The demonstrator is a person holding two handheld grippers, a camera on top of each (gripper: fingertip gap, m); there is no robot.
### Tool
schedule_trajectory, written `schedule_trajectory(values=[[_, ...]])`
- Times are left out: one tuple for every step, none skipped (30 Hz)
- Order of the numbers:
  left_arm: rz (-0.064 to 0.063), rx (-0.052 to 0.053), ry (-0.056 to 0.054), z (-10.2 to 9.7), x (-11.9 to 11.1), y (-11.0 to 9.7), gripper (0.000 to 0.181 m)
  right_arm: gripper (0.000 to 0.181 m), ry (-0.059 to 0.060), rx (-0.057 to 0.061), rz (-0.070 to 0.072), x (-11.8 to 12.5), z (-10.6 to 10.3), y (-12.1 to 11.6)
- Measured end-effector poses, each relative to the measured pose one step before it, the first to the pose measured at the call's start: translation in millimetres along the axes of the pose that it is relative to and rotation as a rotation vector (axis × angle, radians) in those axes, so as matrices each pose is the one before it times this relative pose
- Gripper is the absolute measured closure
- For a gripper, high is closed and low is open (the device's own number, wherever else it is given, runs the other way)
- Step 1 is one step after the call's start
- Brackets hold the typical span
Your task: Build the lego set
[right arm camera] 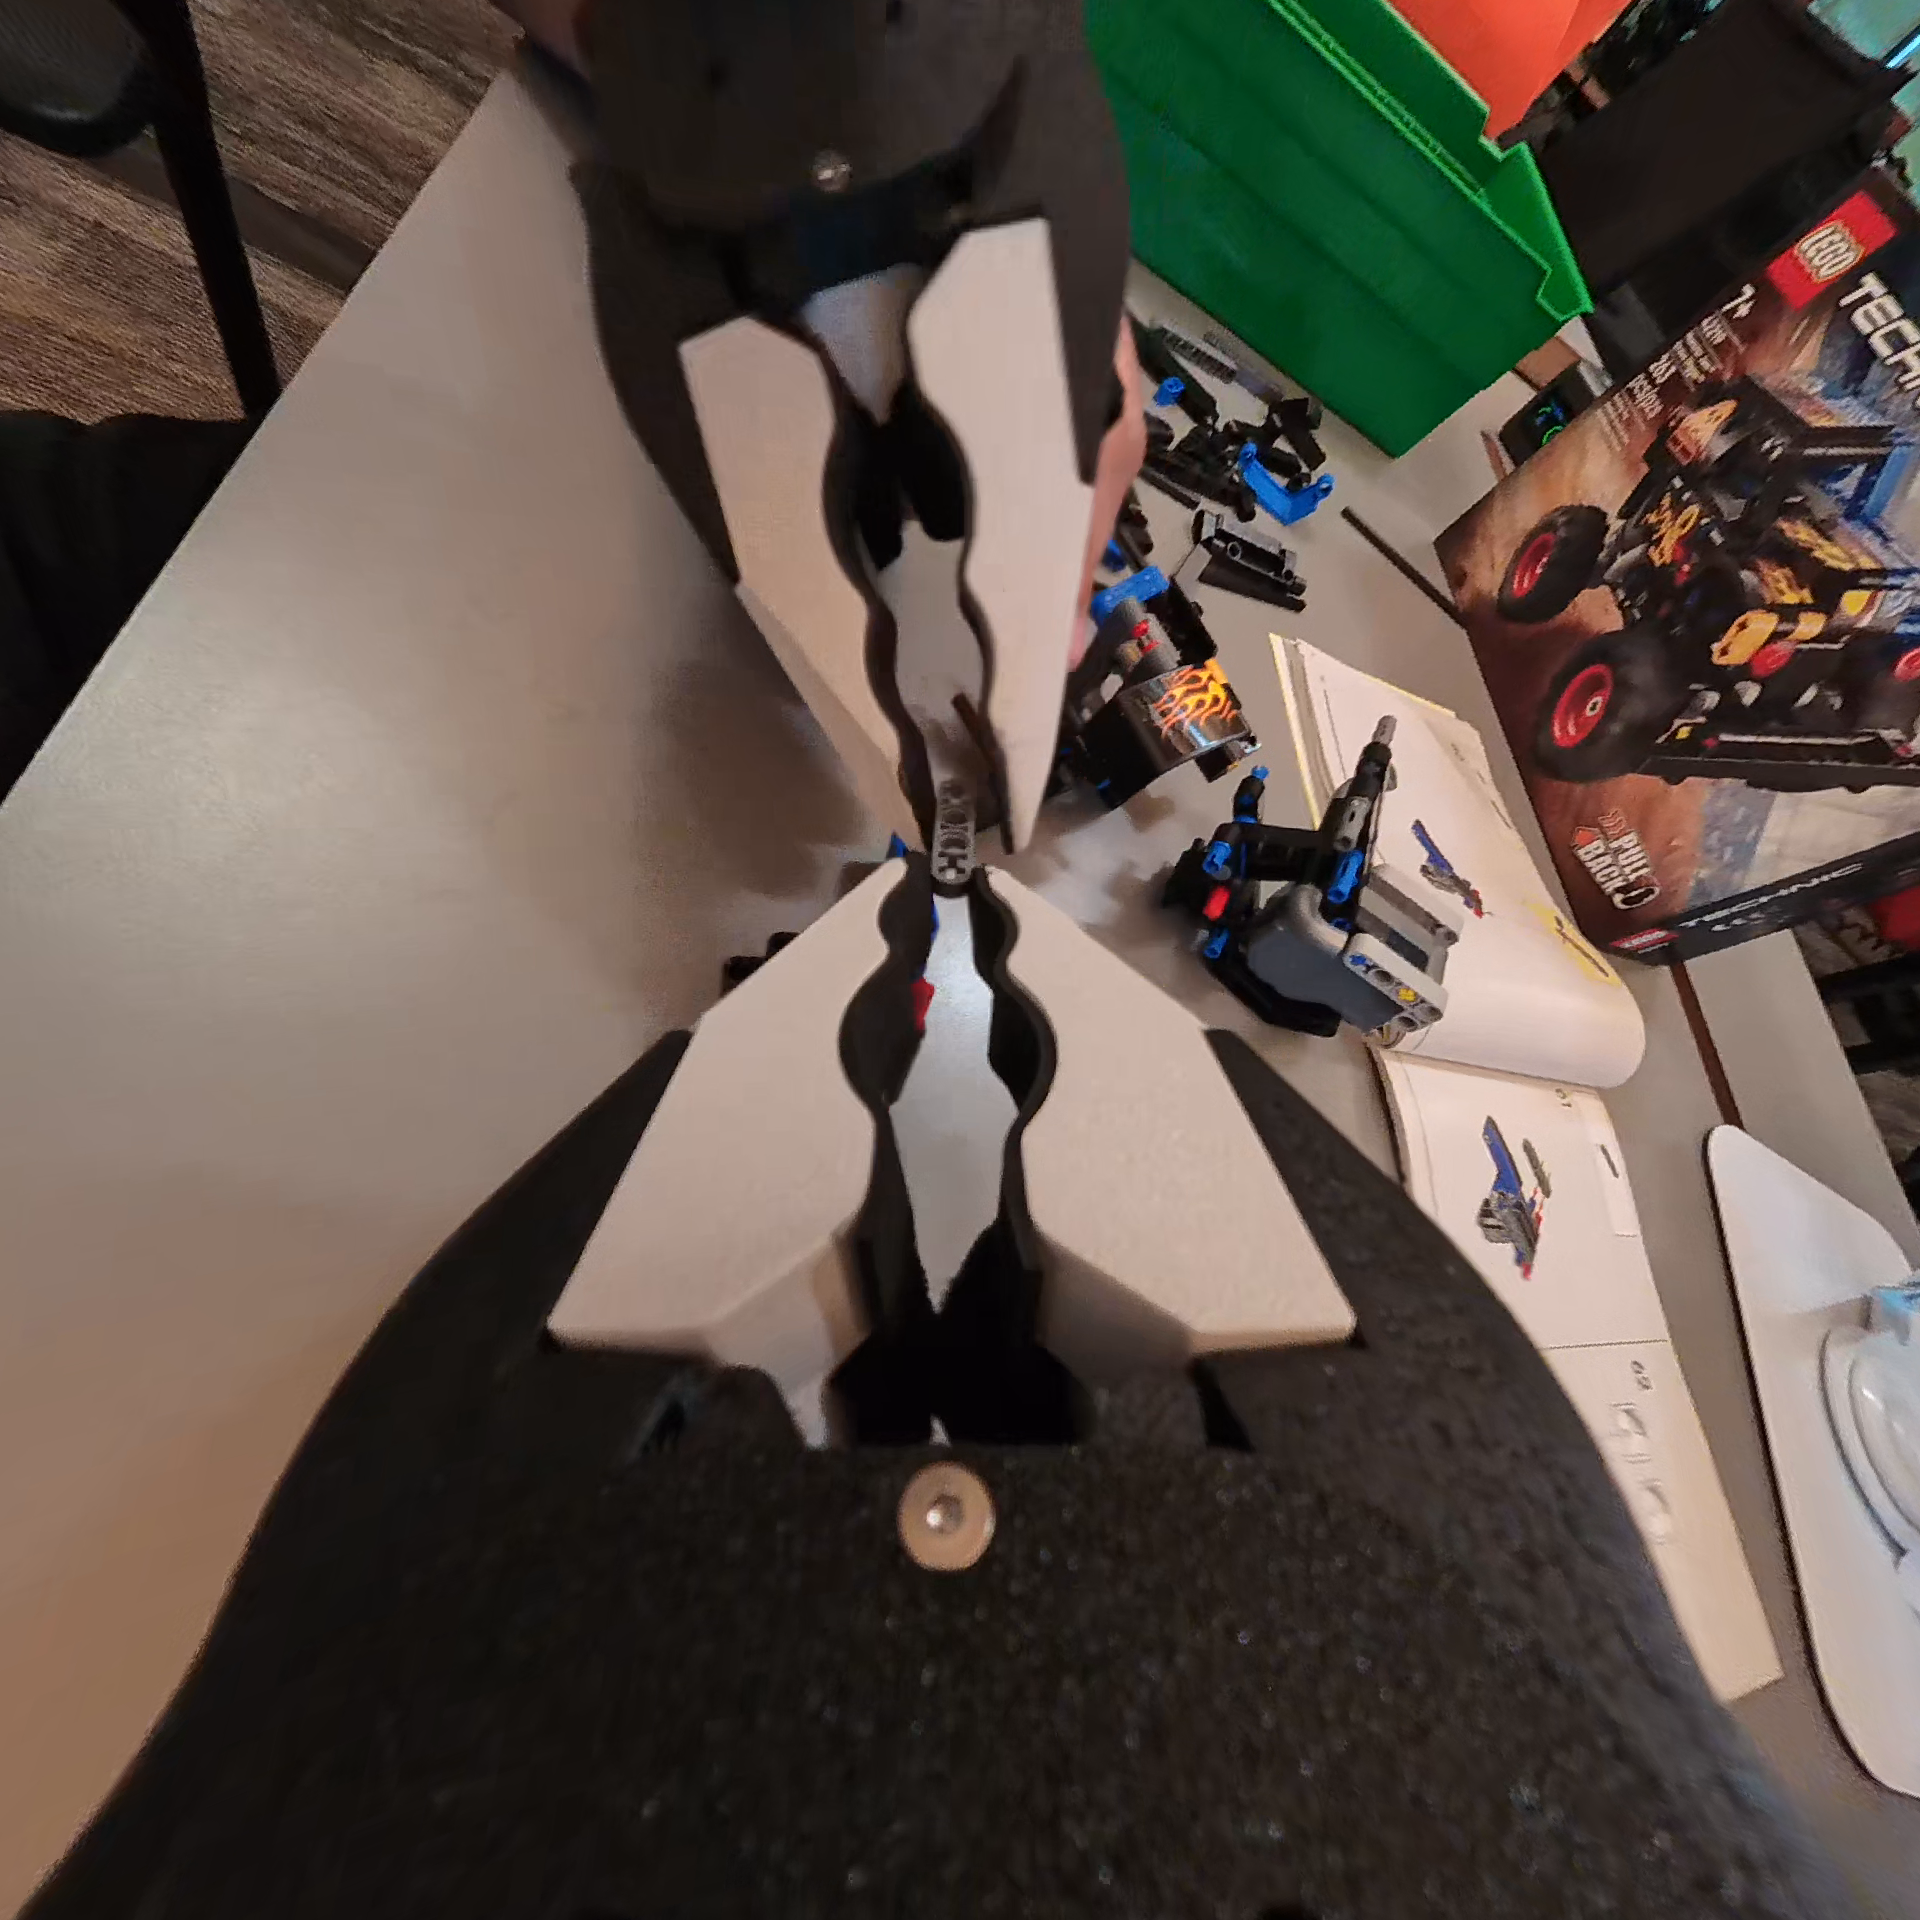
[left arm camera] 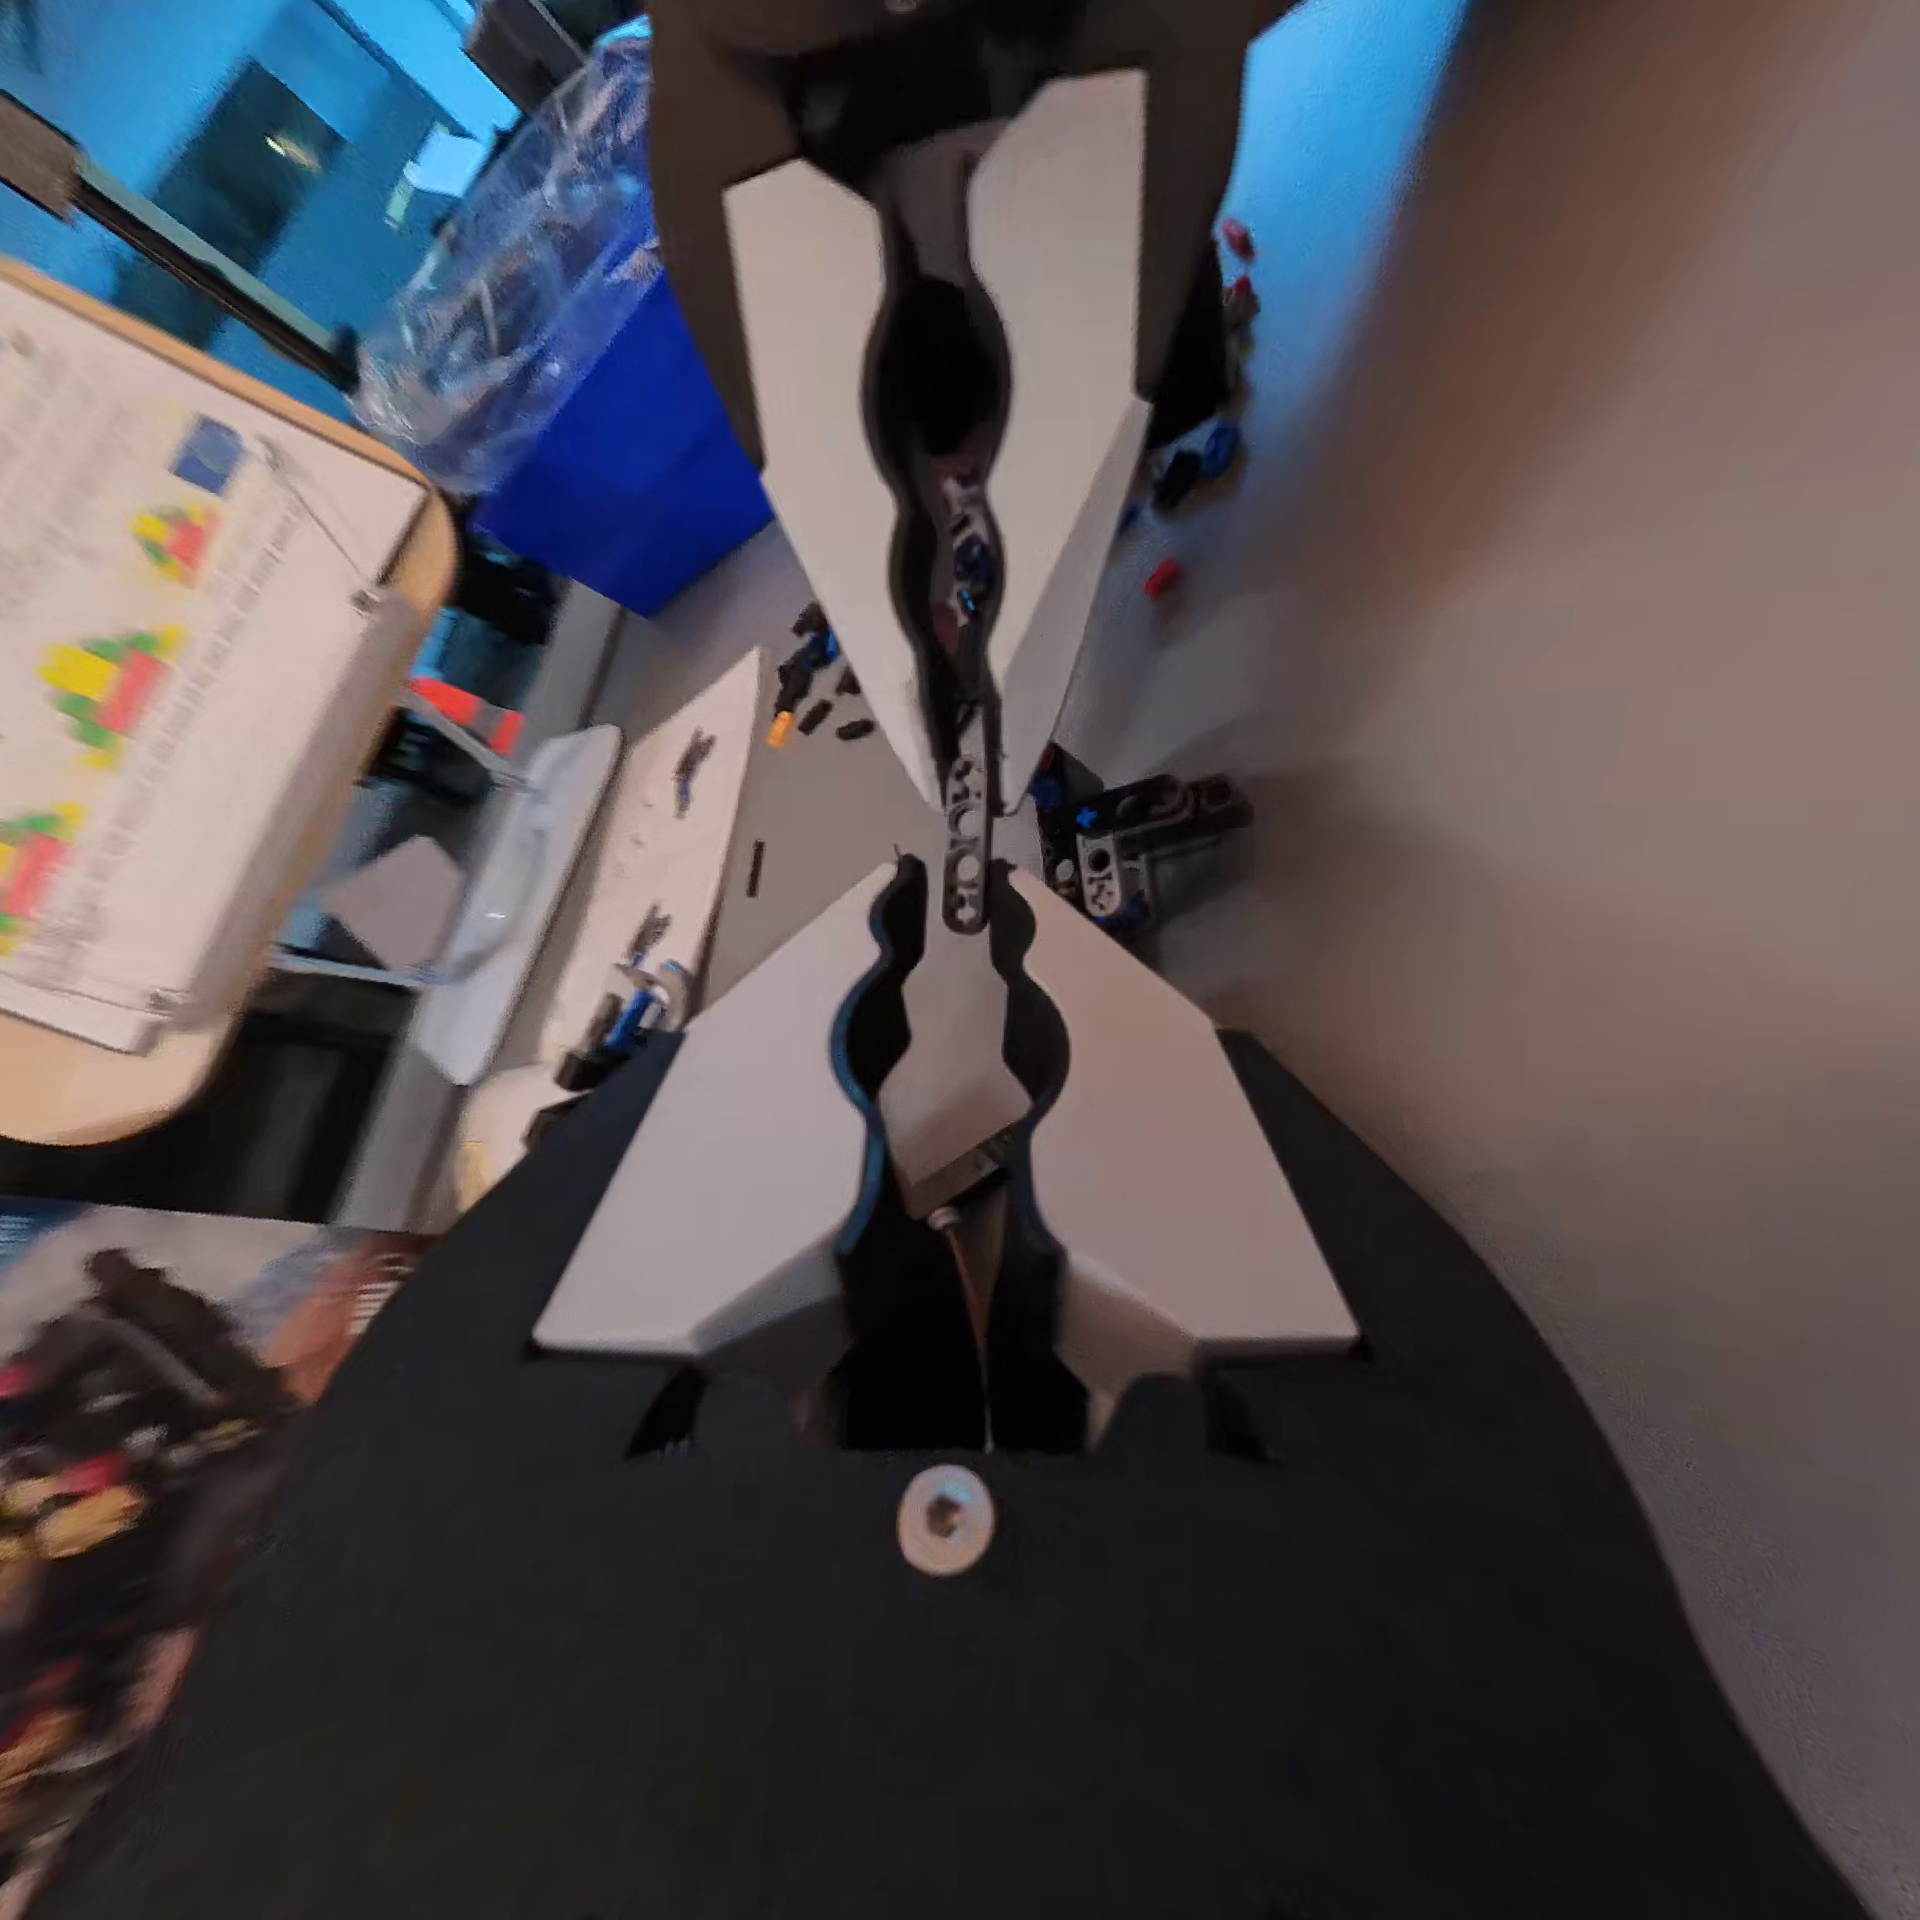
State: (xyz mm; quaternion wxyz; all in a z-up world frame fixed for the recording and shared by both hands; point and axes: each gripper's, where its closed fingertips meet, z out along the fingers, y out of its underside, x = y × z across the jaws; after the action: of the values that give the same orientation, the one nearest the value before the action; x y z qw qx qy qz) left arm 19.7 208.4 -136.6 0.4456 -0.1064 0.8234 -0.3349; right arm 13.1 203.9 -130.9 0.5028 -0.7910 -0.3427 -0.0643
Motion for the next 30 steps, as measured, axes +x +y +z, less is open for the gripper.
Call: schedule_trajectory(values=[[0.0477,-0.011,-0.0333,0.68,-0.08,-0.01,0.172,0.176,-0.0079,0.0063,0.0088,-0.87,0.32,-0.84],[0.0333,-0.01,-0.0213,0.6,0.18,0.51,0.173,0.176,-0.0044,0.0068,0.0035,-0.71,0.29,-0.88],[0.0242,-0.0103,-0.0111,0.33,0.22,0.84,0.175,0.176,-0.0021,0.0019,0.003,-0.29,0.43,-0.07],[0.0141,-0.001,-0.0109,-0.58,-0.78,-0.46,0.175,0.176,0.0005,-0.0049,-0.0013,0.27,0.42,1.05],[0.0054,0.0048,-0.0015,-0.99,-0.26,-1.39,0.175,0.176,-0.0025,-0.0025,0.0008,0.24,-0.13,0.55],[-0.0044,0.0024,0.0119,-1.07,1.18,-1.21,0.175,0.176,-0.0128,-0.0005,0.0086,-0.96,-0.18,0.02],[-0.0073,0.0009,0.0143,-1.27,1.02,-1.05,0.175,0.176,-0.011,0.0025,0.0088,-1.13,0.03,-0.37],[-0.0073,-0.0047,0.0166,-0.69,1.03,-0.3,0.175,0.176,-0.0062,0.0062,0.0087,-0.62,-0.02,-0.67],[-0.0113,-0.0094,0.0206,-0.08,1.38,0.33,0.175,0.175,-0.0135,0.0045,0.0147,-1.19,-0.22,-0.1],[-0.0184,-0.0074,0.0058,-0.29,-0.43,0.22,0.175,0.176,-0.0111,-0.0059,0.013,0.47,-1.11,1.74],[-0.0152,-0.009,-0.0078,-0.1,-2.6,1.3,0.175,0.176,0.0039,-0.0082,0.0032,3.47,-3.17,2.71],[-0.0144,-0.0084,-0.0051,0.05,-2.25,1.6,0.175,0.172,0.0013,-0.0088,0.001,3.7,-4.65,3.95],[-0.0202,-0.0084,0.0025,0.27,-1.21,1.4,0.175,0.165,-0.0254,-0.012,0.0183,0.7,-5.13,4.79],[-0.0196,0.0023,0.0013,-0.21,-0.94,-0.22,0.175,0.158,-0.0424,-0.0185,0.0428,-0.81,-4.36,6.0],[-0.0142,-0.0005,0.0071,0.06,0.33,-0.14,0.175,0.154,-0.0551,-0.0119,0.0459,-3.13,-3.69,5.45],[-0.0103,-0.0046,0.0068,0.41,0.77,0.31,0.175,0.153,-0.0572,-0.0005,0.0439,-4.43,-2.24,4.25],[-0.0061,-0.0025,0.0058,0.51,1.16,0.13,0.175,0.153,-0.0345,0.0024,0.0355,-1.49,0.42,3.42],[-0.0027,-0.0006,0.0035,0.81,1.35,-0.22,0.175,0.153,0.0023,0.0147,0.0155,2.37,2.26,0.49],[-0.0009,-0.0024,-0.0011,1.06,1.07,-0.1,0.175,0.153,-0.0063,0.0207,-0.0048,-1.02,2.71,-1.29],[0.0018,-0.0083,-0.0019,1.41,1.14,0.45,0.175,0.154,0.0135,0.0143,-0.0139,0.74,2.09,-2.02],[0.0004,-0.0042,-0.0043,1.28,1.01,-0.28,0.175,0.156,0.0171,0.009,-0.0181,0.65,1.31,-2.25],[-0.0015,-0.0034,0.0004,1.2,1.81,-0.47,0.175,0.157,0.0045,0.007,-0.014,-1.48,0.98,-2.26],[-0.0006,-0.004,0.0025,1.19,1.92,-0.44,0.175,0.16,0.0135,0.0019,-0.0127,0.23,1.16,-1.26],[0.0016,-0.001,0.0011,0.84,1.46,-0.69,0.175,0.164,0.0203,-0.0008,-0.0187,1.12,1.04,-0.62],[0.0046,-0.0022,0.0019,0.96,1.3,-0.46,0.175,0.171,0.0137,0.0022,-0.0231,-0.03,0.49,-0.63],[0.003,-0.0058,-0.0039,0.99,-0.02,0.16,0.175,0.174,0.0196,0.0029,-0.0204,1.33,0.53,-0.67],[-0.0004,-0.0061,-0.01,0.96,-1.14,0.25,0.175,0.175,0.0163,0.0023,-0.0171,1.09,0.45,-0.75],[-0.0035,-0.0031,-0.0022,0.89,-0.41,-0.17,0.175,0.176,0.0043,0.0008,-0.0108,-0.46,0.61,-0.43],[-0.0052,0.0009,0.0047,0.76,0.43,-0.82,0.175,0.176,-0.0097,-0.0062,-0.0009,-2.17,1.16,0.67],[-0.0043,-0.0027,0.0039,0.88,0.46,-0.15,0.175,0.175,-0.0016,-0.0099,0.0017,-0.53,1.46,1.53]])
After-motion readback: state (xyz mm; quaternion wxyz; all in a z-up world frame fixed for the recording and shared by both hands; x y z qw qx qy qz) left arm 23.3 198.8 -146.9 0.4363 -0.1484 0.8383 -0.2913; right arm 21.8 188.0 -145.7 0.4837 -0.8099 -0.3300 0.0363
